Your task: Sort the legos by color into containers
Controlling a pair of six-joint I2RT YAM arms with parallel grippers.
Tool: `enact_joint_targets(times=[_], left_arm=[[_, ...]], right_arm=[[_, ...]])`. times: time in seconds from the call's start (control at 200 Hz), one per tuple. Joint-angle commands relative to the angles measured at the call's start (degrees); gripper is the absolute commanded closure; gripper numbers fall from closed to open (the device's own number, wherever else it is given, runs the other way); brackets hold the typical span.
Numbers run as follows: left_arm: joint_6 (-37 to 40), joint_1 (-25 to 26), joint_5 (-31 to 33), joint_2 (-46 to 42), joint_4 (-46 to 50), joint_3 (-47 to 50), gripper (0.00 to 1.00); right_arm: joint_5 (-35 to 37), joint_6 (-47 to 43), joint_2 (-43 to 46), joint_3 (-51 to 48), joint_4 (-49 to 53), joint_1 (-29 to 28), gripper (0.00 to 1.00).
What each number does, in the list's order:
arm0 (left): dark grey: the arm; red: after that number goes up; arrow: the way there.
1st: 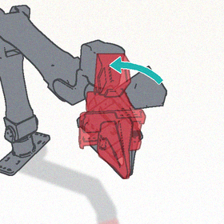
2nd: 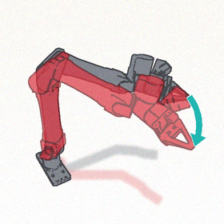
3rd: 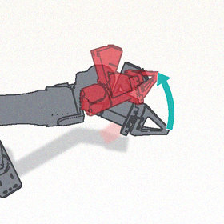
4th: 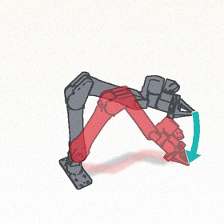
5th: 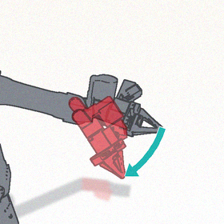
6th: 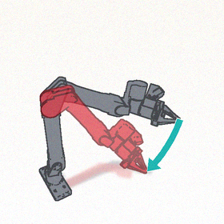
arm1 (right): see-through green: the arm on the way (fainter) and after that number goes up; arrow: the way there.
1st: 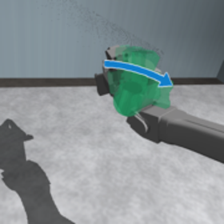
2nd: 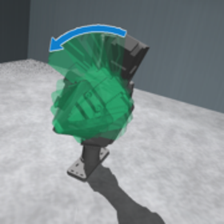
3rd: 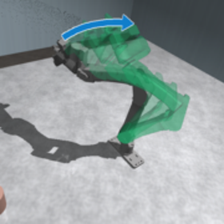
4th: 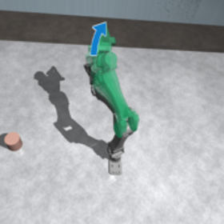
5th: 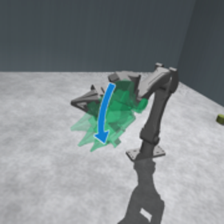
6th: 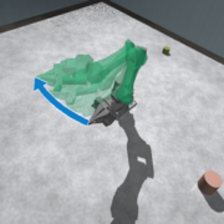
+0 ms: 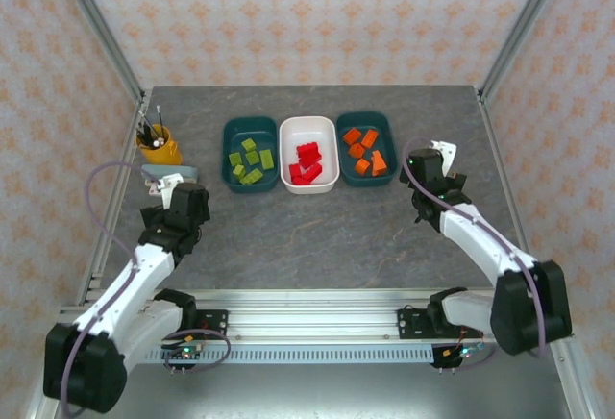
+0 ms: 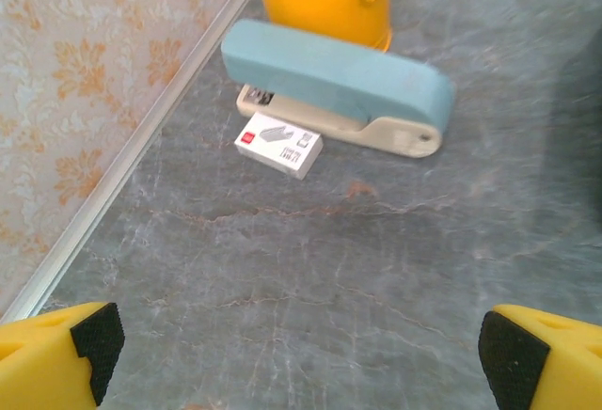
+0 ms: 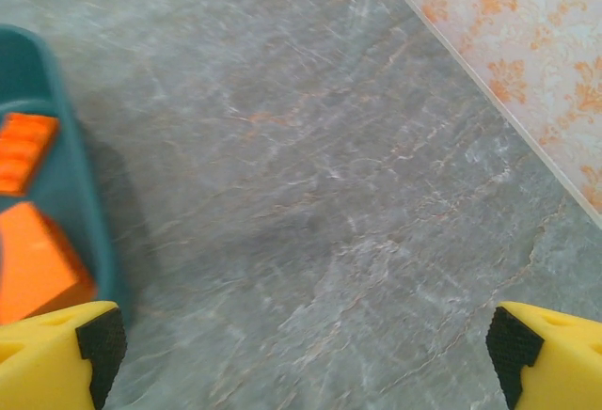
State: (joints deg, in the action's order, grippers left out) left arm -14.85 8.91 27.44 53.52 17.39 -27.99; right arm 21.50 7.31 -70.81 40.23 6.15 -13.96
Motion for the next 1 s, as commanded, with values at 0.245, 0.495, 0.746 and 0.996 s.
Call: enact_joint_targets(times=[0.245,0.495,0.746,0.996], left_arm=[[3.4,-4.8,-7.1,25.9,-32.0,-5.4,0.00],[8.6,-8.0,-14.2,24.5,-46.6,0.7,0.00],[7.2,-8.1,-10.7,22.5,-50.4,3.7,0.00],[11.4,-7.6,-16.6,30.6,-46.6,-3.3,0.00]], right_arm=[[-7.8,-7.0,-14.2,-2.7,-23.2,7.6,0.00],[-17.2,-10.1,-14.7,-13.0,-43.6,11.3,0.00],[-17.6,-10.5,-16.2,-16.2,-50.1,11.3,0.00],[-17.4,-10.5,-16.2,-16.6,-51.1,11.3,0.01]])
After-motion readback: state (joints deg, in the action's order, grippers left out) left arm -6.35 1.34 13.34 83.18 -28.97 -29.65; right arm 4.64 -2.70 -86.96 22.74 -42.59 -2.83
